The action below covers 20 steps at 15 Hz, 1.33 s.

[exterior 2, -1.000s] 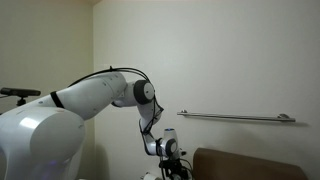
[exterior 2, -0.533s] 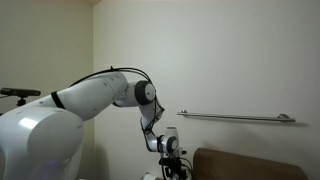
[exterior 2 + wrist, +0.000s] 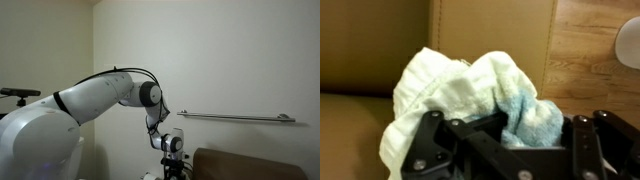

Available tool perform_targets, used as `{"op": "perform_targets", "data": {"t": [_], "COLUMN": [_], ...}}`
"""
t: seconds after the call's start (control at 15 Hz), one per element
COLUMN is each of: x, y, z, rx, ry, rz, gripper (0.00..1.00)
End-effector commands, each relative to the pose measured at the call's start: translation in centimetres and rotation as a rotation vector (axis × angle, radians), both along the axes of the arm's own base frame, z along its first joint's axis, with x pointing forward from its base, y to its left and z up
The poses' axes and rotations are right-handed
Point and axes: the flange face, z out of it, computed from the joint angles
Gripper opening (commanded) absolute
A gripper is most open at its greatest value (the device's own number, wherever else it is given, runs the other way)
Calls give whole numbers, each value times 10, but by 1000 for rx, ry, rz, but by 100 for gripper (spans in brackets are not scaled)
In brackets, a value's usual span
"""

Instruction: Wipe the couch with the cloth

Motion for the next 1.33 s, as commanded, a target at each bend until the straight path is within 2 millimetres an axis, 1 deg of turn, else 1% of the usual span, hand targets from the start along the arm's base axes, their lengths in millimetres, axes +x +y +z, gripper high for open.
{"op": "perform_targets", "data": {"t": [0.0,0.13,0.27,0.47,0.53,0.6,0.8,1.0,1.13,1.27], "x": [-33,-46,-57,-78,-83,-89,-106,-127,-134,-130], "y": [-21,-34,-42,-39,-39,-40,-41,-39,-40,-40], "z": [-21,-26,-29,-40,-41,-43,-39,-38,-38,-39], "rx": [107,124,175,243,255,258,246,255,260,254], "ry": [152,201,248,311,326,336,347,376,395,403], "rz": [26,4,6,49,58,57,29,9,5,13], "gripper": [5,7,5,6,4,5,5,6,6,5]}}
